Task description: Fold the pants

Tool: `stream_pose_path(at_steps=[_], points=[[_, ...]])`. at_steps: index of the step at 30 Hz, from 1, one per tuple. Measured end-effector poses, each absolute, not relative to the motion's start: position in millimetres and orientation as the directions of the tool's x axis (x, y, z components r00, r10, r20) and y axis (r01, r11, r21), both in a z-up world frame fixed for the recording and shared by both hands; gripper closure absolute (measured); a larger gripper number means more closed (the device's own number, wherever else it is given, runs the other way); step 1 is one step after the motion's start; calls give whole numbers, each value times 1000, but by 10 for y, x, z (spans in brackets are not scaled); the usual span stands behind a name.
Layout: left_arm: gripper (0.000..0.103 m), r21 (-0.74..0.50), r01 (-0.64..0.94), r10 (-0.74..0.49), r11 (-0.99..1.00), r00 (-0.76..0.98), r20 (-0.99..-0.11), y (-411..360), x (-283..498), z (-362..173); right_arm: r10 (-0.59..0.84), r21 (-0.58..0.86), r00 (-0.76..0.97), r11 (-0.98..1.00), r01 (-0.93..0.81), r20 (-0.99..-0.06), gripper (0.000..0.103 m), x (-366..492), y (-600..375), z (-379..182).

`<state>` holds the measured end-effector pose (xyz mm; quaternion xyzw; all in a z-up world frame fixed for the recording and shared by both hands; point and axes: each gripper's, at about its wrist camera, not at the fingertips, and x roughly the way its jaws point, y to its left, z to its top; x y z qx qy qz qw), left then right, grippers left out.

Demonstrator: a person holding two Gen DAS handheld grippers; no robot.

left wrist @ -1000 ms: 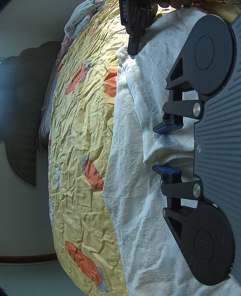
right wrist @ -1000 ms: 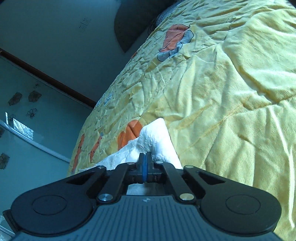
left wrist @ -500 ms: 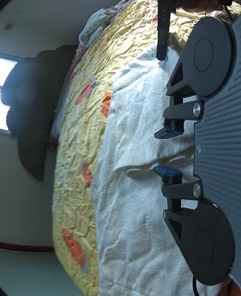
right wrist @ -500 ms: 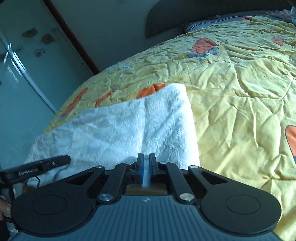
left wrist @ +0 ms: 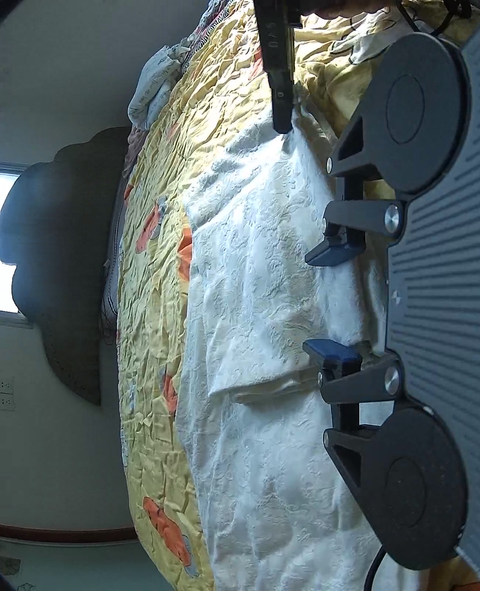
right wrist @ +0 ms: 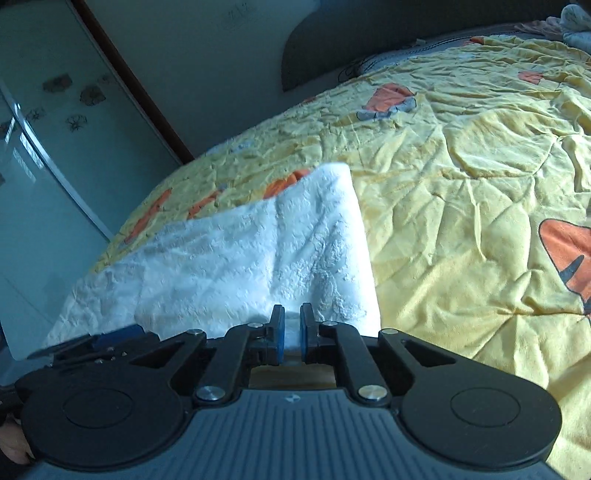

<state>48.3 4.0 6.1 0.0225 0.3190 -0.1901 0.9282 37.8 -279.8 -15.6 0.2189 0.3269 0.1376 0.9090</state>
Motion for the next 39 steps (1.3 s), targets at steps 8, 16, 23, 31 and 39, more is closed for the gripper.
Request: stream_pose_path(at_steps=[8, 16, 23, 31, 39], points=[[54, -118, 310, -318, 943, 745, -586, 134, 447, 151, 363, 480, 736, 875, -58, -572, 94, 431, -2731, 61], [37, -321, -115, -55, 940, 878, -475, 1609, 17, 566, 499, 354, 705, 864, -358, -503, 26, 584, -1724, 516], [34, -679, -510, 214, 528, 854, -475, 3384, -602, 780, 627, 22, 569, 682, -731, -533, 28, 471, -28, 473], [24, -798, -410, 197, 441, 912, -359, 3617, -887, 918, 601, -335, 559, 451, -827, -571, 29, 294, 1258, 111], [17, -854, -322, 62, 409, 943, -326, 3505, -671, 762, 567, -346, 609, 508, -789, -555, 28, 586, 1616, 91]])
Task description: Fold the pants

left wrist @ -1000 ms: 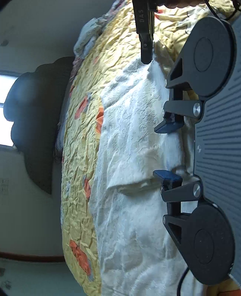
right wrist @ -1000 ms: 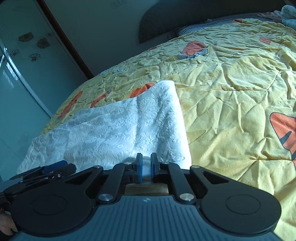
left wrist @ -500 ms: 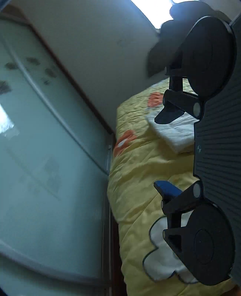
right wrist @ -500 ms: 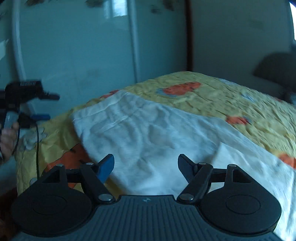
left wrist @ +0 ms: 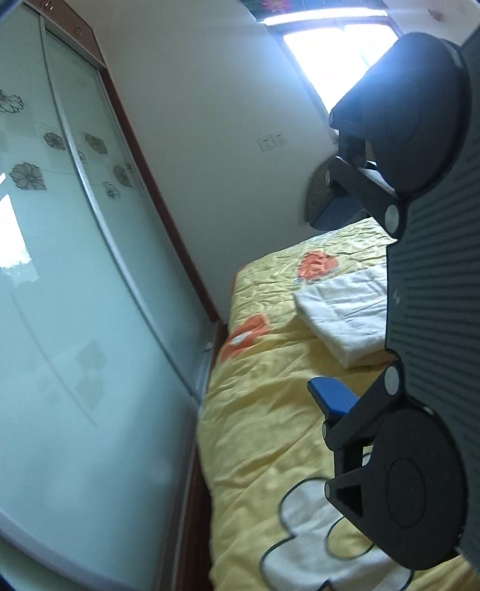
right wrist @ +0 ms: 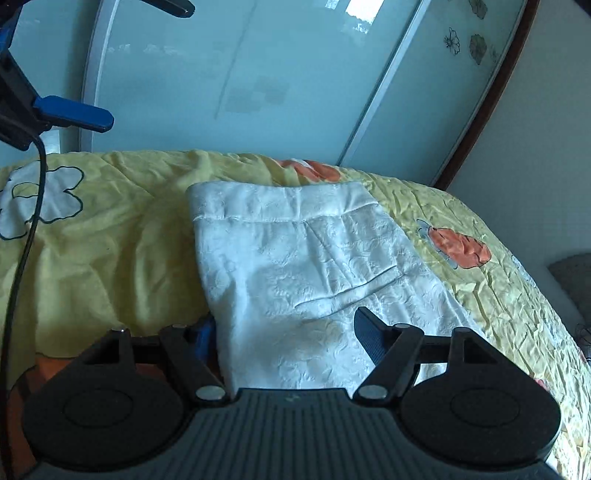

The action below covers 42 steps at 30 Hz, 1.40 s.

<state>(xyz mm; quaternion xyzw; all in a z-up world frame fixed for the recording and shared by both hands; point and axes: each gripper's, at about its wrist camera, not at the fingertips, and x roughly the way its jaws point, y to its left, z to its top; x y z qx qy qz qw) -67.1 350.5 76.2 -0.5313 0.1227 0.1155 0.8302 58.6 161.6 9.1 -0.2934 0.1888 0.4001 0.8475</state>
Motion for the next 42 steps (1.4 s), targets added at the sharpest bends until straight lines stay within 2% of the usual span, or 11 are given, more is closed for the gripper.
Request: stream_pose_path(at_steps=[4, 10, 17, 18, 20, 22, 23, 29, 38, 39, 42], points=[[16, -909, -301, -68, 288, 941, -333, 3480, -488, 539, 571, -306, 602, 533, -789, -558, 32, 649, 1642, 124], [13, -936, -312, -192, 160, 921, -340, 3467, -136, 285, 680, 116, 476, 631, -767, -557, 75, 945, 1274, 246], [16, -894, -383, -198, 233, 882, -429, 3398, 373, 179, 720, 233, 440, 628, -743, -537, 75, 1037, 1182, 198], [21, -887, -394, -196, 241, 875, -442, 3386, 421, 157, 725, 245, 428, 622, -744, -539, 75, 1047, 1170, 205], [68, -859, -415, -189, 300, 857, -480, 3375, 520, 140, 751, 297, 378, 591, -750, -541, 69, 1115, 1135, 235], [78, -793, -458, -139, 401, 825, -547, 3326, 575, 149, 791, 397, 306, 550, -735, -529, 23, 1203, 1032, 281], [85, -754, -464, -107, 465, 816, -568, 3289, 587, 170, 817, 453, 285, 528, -718, -501, 18, 1259, 936, 314], [87, -299, -365, 158, 882, 826, -541, 2594, 601, 481, 872, 697, 277, 489, -525, -404, 18, 1873, 587, 520], [87, 248, -146, 236, 958, 892, -385, 1562, 580, 451, 699, 488, 81, 572, -659, -710, 18, 2346, 1533, 756], [87, 289, -135, 242, 948, 894, -376, 1504, 580, 400, 673, 469, 61, 575, -670, -737, 21, 2367, 1613, 714], [86, 334, -134, 267, 933, 880, -392, 1459, 624, 363, 604, 357, 102, 590, -724, -790, 90, 2342, 1707, 608]])
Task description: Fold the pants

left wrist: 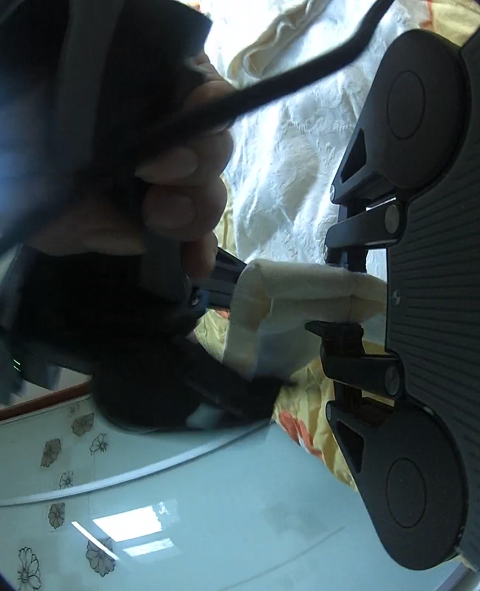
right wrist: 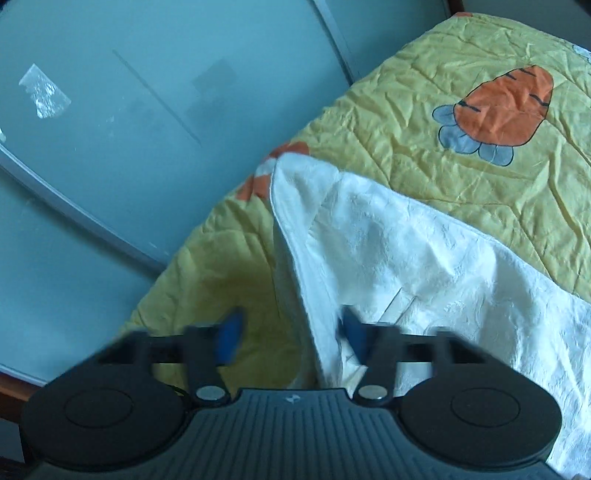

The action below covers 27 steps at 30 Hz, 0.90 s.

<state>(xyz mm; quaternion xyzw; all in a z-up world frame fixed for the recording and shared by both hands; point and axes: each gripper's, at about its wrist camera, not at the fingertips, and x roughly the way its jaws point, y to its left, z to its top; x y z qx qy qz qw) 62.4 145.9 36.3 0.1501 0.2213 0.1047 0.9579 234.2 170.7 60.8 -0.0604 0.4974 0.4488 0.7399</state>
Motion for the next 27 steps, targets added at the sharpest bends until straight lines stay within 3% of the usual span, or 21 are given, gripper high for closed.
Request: stream_pose_path(at_steps=[5, 12, 17, 23, 27], points=[[57, 269, -103, 205, 958, 900, -384, 1575, 498, 421, 683, 445, 85, 559, -700, -725, 92, 2402, 1496, 616], [13, 58, -71, 80, 996, 980, -182, 1771, -204, 764, 823, 582, 103, 477, -658, -558, 92, 2456, 566, 995], [11, -83, -6, -9, 997, 982, -190, 1811, -222, 961, 822, 605, 180, 529, -595, -541, 92, 2415, -592, 1051], [11, -77, 125, -139, 989, 962, -233, 1329, -28, 997, 687, 564, 276, 716, -412, -672, 92, 2389, -1921, 744], [13, -33, 265, -260, 964, 904, -338, 808, 231, 753, 658, 592, 261, 751, -291, -706, 90, 2468, -2339, 291]])
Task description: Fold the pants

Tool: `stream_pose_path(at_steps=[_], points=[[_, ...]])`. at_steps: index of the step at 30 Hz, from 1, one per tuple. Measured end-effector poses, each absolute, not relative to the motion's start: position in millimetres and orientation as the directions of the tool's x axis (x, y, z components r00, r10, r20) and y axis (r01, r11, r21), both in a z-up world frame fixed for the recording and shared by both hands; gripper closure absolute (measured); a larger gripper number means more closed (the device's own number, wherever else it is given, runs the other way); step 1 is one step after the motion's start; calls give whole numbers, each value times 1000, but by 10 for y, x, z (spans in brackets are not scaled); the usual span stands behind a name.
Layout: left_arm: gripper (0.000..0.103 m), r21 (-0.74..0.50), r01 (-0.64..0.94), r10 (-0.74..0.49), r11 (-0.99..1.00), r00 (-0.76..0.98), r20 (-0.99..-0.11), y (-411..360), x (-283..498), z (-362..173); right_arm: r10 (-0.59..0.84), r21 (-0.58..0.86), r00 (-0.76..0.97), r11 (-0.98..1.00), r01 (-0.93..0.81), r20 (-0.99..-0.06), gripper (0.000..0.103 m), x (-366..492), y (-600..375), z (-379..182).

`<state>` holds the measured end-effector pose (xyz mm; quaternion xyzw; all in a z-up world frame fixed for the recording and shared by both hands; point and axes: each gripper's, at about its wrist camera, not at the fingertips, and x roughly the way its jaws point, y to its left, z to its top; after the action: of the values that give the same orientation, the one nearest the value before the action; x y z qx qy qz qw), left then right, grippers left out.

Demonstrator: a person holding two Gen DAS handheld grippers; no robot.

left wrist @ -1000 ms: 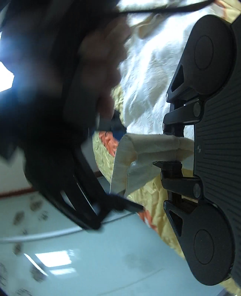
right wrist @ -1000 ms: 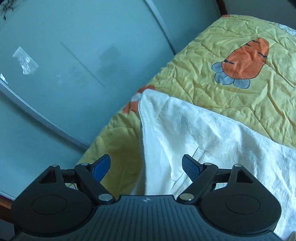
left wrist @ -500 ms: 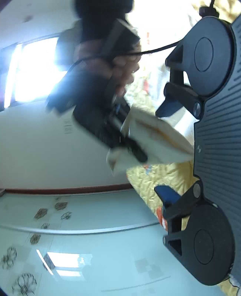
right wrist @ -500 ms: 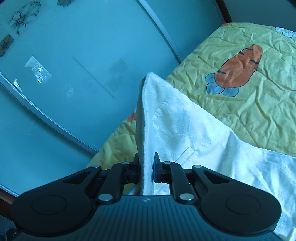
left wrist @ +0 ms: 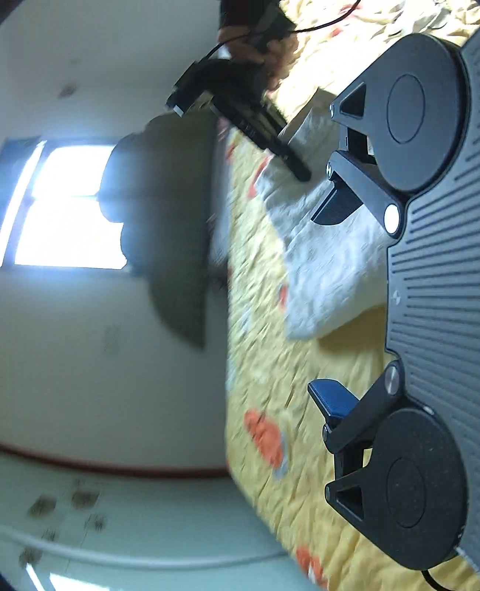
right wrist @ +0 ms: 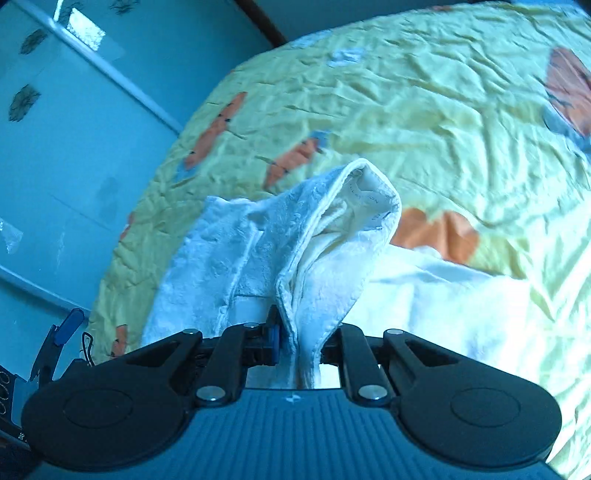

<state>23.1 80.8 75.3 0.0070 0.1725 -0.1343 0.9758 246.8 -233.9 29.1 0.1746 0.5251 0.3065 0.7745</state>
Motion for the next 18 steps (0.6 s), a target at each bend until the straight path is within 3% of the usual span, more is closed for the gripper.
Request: stream_pose_path(at_steps=[4, 9, 12, 14, 18], points=[[18, -18, 372, -338, 928, 821, -461, 315, 303, 522, 705, 650, 290, 709, -274, -647, 89, 2404, -2460, 161], [16, 7, 439, -387, 898, 798, -463, 101, 233, 468, 722, 636, 324, 692, -342, -612, 89, 2264, -2716, 336], [14, -45, 491, -433, 870, 717, -546, 2, 364, 347, 715, 661, 309, 699, -273, -628, 89, 2302, -2892, 97], [12, -88, 477, -426, 875, 670, -608, -34, 488, 187, 736, 713, 303, 671, -204, -605, 85, 2311, -2987, -86], [12, -150, 467, -455, 871, 654, -604, 63, 538, 191, 756, 785, 368, 611, -102, -541, 75, 2217, -3239, -110]])
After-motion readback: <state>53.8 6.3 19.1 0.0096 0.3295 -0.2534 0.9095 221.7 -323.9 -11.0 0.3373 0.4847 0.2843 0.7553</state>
